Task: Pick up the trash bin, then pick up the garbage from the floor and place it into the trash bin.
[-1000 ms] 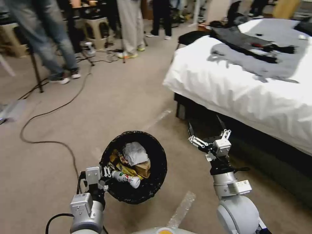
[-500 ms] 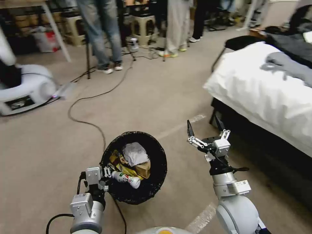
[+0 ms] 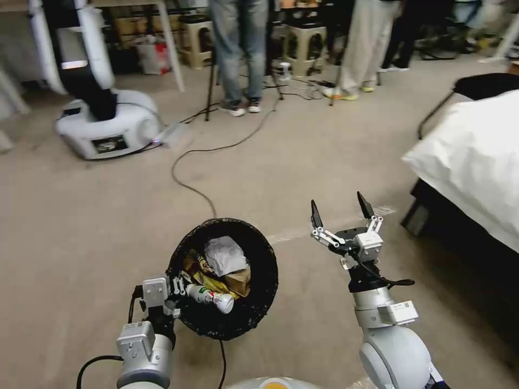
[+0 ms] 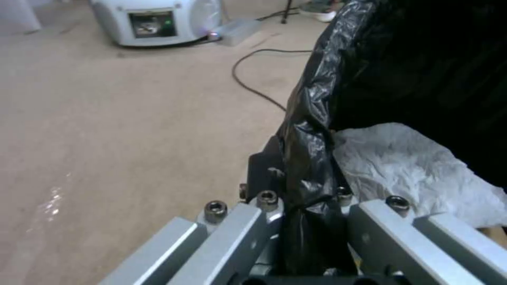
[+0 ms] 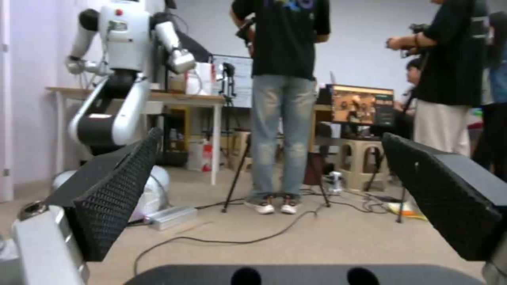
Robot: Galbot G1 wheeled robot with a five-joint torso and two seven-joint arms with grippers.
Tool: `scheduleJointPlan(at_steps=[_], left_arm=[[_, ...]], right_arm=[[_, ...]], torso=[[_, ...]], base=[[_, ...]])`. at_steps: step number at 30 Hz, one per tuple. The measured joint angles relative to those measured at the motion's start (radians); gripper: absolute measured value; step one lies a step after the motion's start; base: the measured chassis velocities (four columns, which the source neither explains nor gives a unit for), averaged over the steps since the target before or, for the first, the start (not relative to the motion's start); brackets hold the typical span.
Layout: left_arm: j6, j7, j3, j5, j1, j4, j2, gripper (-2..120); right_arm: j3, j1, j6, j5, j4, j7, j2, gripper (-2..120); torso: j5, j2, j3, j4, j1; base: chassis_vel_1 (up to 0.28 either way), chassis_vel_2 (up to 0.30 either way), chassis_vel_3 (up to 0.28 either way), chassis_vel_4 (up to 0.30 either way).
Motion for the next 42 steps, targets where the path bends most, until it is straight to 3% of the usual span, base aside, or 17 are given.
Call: scheduleJointPlan(at_steps=[25,31,35,41,42], left_arm=[[0.000,-0.001,0.018,0.011,-0.001,-0.005,0.001,0],[0.027,0.000,0.037,-0.029,0.004,-0.010,0.005,0],[0.103,0.008,0.055,-0.115,0.004,-0.028,0.012,0],[0.285,0.050,0.058,-0.265,-0.024,-0.043,0.034,0],[0.285,0.050,0.058,-0.265,-0.024,-0.043,0.034,0]], right_arm=[[0.018,0.002,0.002,0.005,0.008,0.000,-0.003,100],[0.032,0.010,0.001,0.008,0.008,0.000,0.005,100],[0.060,0.013,0.003,0.010,0.016,0.000,0.009,100],[0.097,0.000,0.017,0.017,0.039,-0.014,0.019,100],[0.097,0.000,0.017,0.017,0.039,-0.014,0.019,100]], torso=[[0.0000,0.000,0.000,-0.0003,0.000],[0.0001,0.000,0.000,-0.0003,0.000],[0.0001,0.000,0.000,-0.0003,0.000],[0.0001,0.000,0.000,-0.0003,0.000],[0.0001,0.000,0.000,-0.0003,0.000]], base=[[0.002,0.003,0.004,0.004],[0.000,0.000,0.000,0.000],[0.000,0.000,0.000,0.000],[0.000,0.000,0.000,0.000],[0.000,0.000,0.000,0.000]])
